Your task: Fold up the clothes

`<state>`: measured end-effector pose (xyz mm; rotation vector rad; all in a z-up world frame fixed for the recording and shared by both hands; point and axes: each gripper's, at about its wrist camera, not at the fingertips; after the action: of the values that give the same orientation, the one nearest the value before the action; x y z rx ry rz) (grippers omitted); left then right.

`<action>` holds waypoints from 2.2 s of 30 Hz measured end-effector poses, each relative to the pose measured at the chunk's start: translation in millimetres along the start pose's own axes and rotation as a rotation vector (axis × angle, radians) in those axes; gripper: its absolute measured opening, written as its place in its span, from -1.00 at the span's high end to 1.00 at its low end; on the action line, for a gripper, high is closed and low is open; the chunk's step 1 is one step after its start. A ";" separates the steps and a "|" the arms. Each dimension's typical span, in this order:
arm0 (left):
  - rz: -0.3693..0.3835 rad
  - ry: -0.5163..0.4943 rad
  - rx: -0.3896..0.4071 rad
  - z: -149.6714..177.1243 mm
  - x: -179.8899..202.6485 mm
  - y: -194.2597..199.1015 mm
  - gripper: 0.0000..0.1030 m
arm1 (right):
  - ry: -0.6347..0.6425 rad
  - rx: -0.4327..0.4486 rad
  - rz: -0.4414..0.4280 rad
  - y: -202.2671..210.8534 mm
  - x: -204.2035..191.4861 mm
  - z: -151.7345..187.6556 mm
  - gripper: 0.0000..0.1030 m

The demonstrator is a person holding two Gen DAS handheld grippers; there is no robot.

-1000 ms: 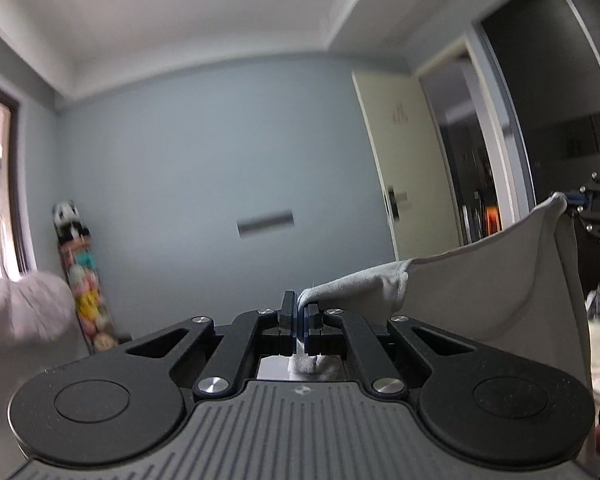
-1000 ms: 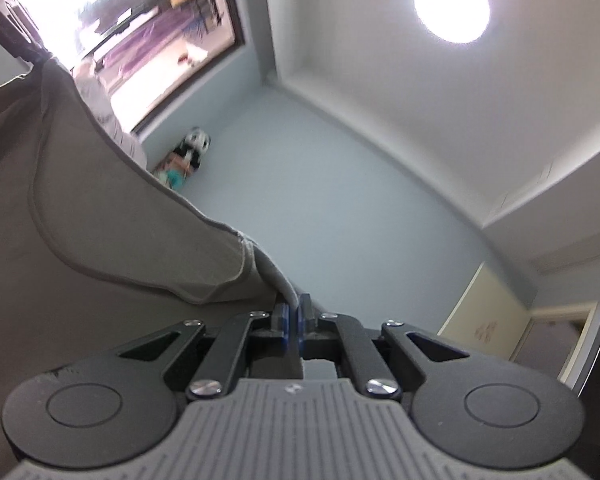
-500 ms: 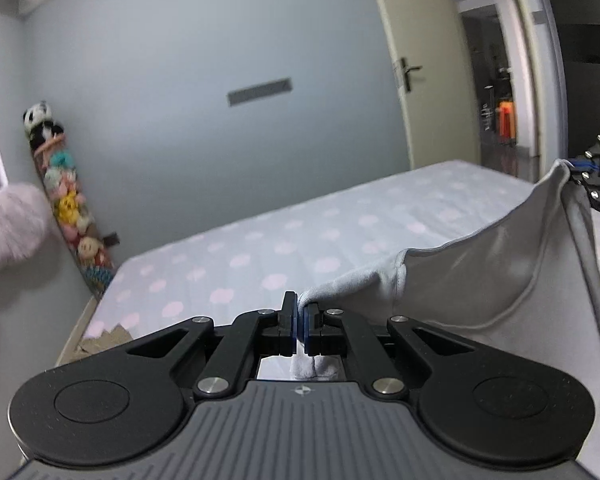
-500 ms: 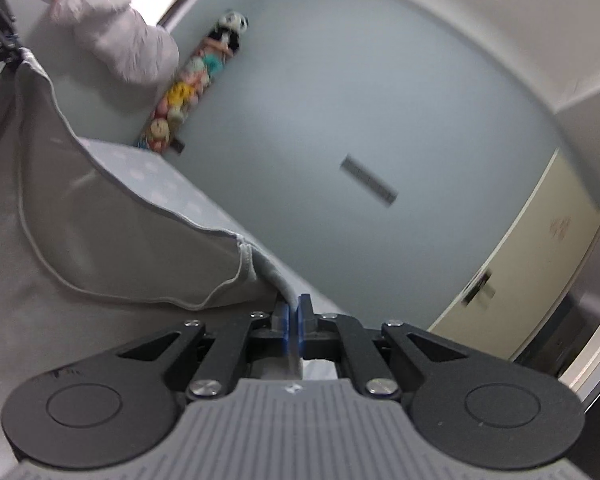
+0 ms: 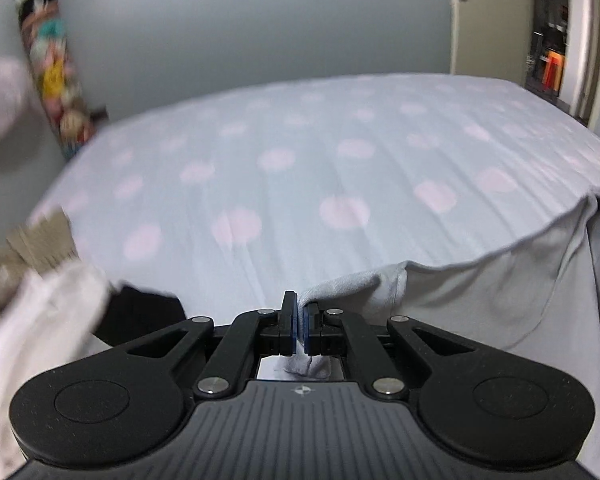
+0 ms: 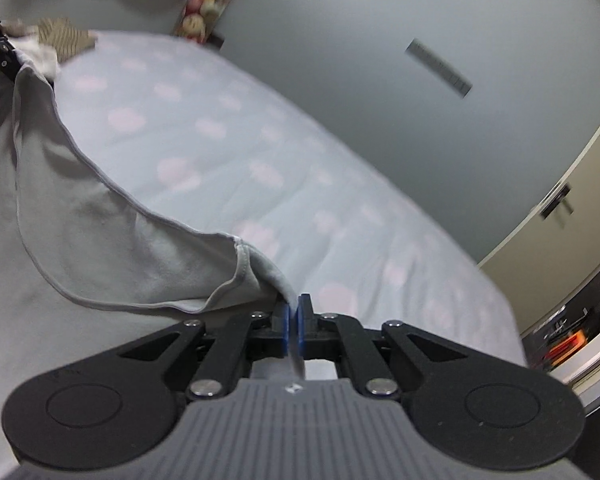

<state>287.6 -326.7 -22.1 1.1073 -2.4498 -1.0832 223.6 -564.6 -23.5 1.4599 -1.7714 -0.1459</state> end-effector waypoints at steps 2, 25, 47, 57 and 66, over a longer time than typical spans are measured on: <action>0.002 0.028 -0.035 6.5 -5.6 -19.3 0.95 | -0.016 -0.029 -0.013 -19.4 -5.6 6.6 0.91; 0.024 0.160 -0.013 93.5 -32.0 62.2 -0.03 | -0.379 -0.095 -0.188 22.2 -11.5 73.0 0.13; -0.054 0.334 -0.116 261.7 -15.7 193.3 -0.06 | -0.616 -0.260 -0.211 217.3 -107.2 201.4 -0.14; -0.034 0.335 -0.135 292.8 -13.2 195.2 -0.06 | -0.596 -0.220 -0.175 239.1 -120.6 214.8 -0.07; -0.013 0.354 -0.136 295.9 -15.2 193.8 -0.06 | -0.530 -0.316 -0.161 224.7 -130.2 213.3 0.16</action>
<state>48.7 -74.0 -88.3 1.1601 -2.0683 -0.9470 -86.2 -463.6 -105.6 1.4073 -1.9184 -0.9272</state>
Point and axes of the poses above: each gripper's, at about its wrist camera, not at the fingertips, and y roughly against the way its jaws point, x to its right, z to its underside
